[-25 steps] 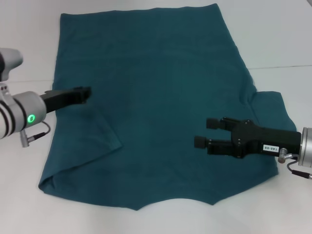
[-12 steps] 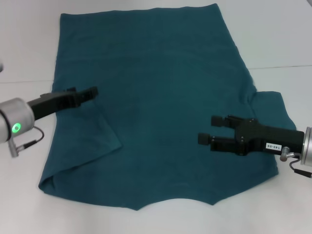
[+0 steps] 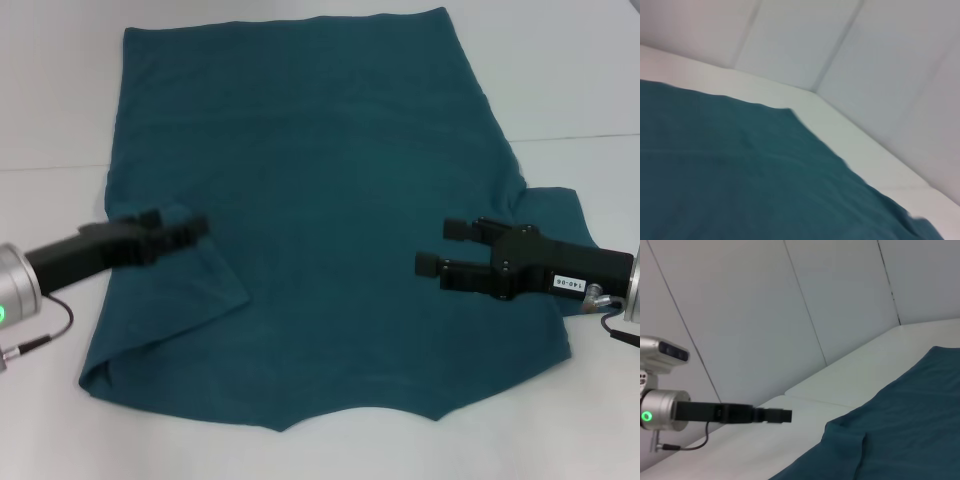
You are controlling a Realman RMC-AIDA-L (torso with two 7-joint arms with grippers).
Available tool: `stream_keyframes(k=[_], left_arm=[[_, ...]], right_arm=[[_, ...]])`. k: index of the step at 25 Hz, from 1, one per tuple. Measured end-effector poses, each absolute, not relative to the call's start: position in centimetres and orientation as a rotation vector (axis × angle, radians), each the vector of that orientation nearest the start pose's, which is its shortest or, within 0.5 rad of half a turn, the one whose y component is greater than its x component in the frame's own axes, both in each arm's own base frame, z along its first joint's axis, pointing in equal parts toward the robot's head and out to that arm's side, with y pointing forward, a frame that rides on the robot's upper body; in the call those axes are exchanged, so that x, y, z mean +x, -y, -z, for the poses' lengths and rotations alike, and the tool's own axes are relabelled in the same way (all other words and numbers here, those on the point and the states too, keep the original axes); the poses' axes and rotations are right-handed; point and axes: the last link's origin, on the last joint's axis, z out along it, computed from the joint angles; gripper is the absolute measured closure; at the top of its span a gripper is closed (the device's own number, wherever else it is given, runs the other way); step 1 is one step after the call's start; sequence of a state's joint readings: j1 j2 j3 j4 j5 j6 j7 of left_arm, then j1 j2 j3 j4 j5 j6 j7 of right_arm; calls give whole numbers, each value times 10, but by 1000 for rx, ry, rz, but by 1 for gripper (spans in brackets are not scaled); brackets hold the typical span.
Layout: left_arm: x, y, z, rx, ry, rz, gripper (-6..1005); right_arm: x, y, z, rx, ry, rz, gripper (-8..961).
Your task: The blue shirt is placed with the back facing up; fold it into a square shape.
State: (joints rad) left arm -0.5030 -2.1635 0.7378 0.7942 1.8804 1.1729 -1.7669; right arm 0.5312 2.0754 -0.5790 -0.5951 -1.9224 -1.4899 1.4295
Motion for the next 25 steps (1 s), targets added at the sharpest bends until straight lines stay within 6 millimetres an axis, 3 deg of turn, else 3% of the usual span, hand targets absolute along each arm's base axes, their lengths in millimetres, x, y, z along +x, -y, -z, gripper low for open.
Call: stream_keyframes(k=[11, 25], left_arm=[[-263, -333, -5, -2549, 768, 715, 124], [-265, -328, 3, -2628, 659, 612, 124]], right_arm=[[277, -347, -29, -2546, -793, -784, 24], [277, -356, -54, -2476, -957, -758, 25]])
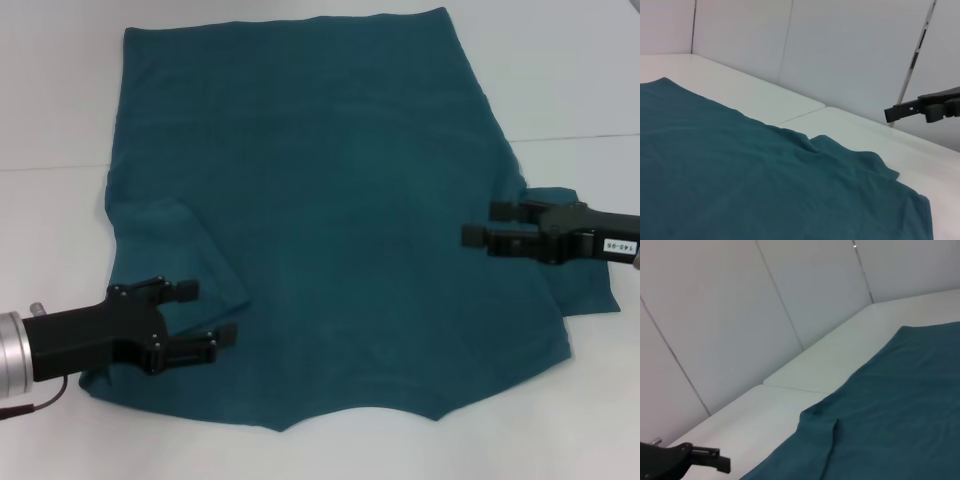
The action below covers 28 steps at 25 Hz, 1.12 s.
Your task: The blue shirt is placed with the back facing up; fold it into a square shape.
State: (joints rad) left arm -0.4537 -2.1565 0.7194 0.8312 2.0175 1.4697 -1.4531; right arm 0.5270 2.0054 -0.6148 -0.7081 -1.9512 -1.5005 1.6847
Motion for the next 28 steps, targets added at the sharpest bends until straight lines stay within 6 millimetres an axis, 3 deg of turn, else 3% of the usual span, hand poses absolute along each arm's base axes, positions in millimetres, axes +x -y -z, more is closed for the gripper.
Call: stream_keyframes(k=[10, 20, 28], left_arm=[[-266, -326, 3, -2628, 684, 623, 123], [-264, -327, 4, -2632, 720, 634, 123], [-264, -324, 6, -2638, 730, 640, 123]], right_arm=[[294, -362, -86, -2316, -1146, -589, 25], [318, -375, -112, -2049, -1353, -442, 26], [345, -369, -116, -1909, -1456, -366, 26]])
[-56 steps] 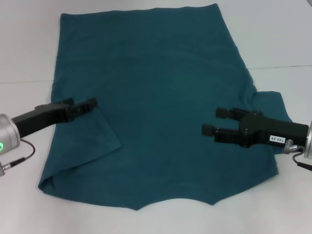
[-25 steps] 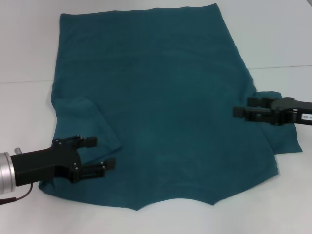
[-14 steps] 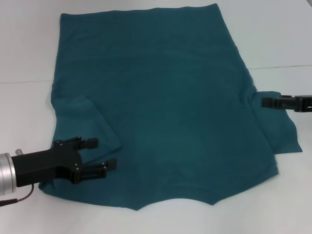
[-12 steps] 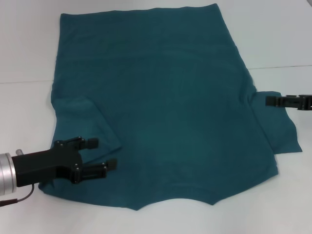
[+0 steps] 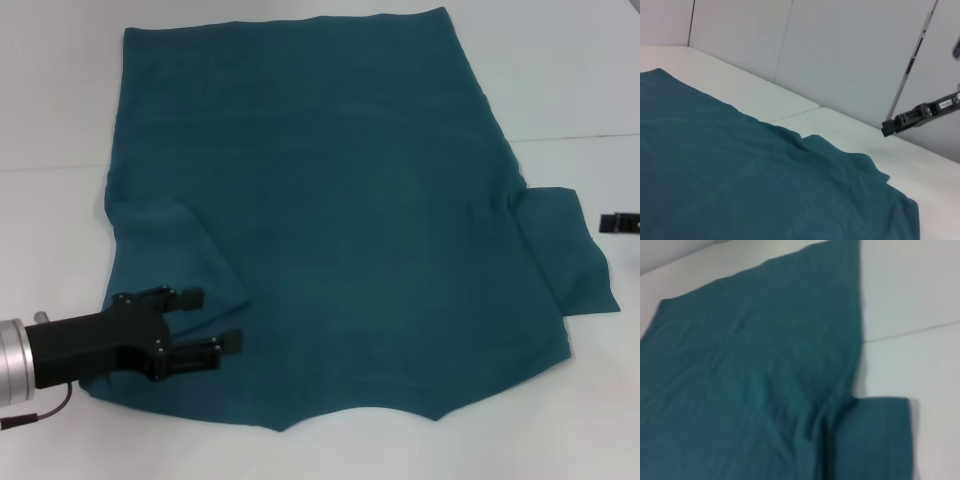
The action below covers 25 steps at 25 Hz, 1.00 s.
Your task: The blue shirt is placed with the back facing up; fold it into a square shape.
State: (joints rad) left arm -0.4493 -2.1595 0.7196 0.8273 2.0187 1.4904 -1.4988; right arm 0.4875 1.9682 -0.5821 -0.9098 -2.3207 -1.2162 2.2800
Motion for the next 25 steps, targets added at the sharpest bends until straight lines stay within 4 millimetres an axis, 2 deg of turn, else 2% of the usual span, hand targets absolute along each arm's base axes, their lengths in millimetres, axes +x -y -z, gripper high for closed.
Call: stream_keyframes(k=[12, 25], left_arm=[[-265, -323, 6, -2641, 734, 644, 124], [-265, -322, 8, -2643, 744, 649, 124]], right_arm=[[375, -354, -95, -1834, -1555, -352, 40], [370, -368, -75, -1828, -1548, -359, 56]])
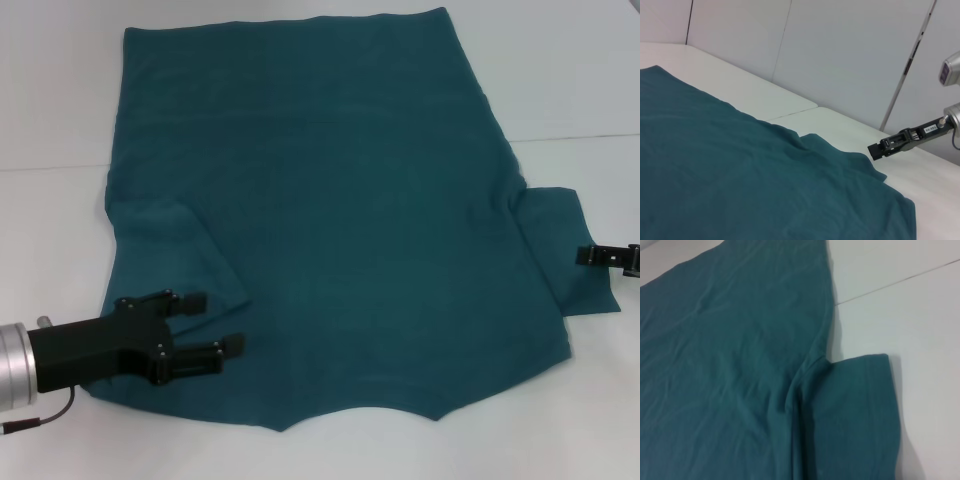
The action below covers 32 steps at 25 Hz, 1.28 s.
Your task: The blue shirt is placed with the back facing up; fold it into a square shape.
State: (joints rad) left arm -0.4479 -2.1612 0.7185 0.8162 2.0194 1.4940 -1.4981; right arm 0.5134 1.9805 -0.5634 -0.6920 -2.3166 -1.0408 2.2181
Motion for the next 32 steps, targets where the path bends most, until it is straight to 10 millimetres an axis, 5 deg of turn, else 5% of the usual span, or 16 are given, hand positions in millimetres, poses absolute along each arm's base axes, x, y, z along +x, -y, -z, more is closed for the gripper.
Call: stream_keyframes(k=[32], left_arm=[[-267, -324, 6, -2630, 738, 640, 123]], right_arm=[[362, -382, -58, -1816, -1536, -371, 97]])
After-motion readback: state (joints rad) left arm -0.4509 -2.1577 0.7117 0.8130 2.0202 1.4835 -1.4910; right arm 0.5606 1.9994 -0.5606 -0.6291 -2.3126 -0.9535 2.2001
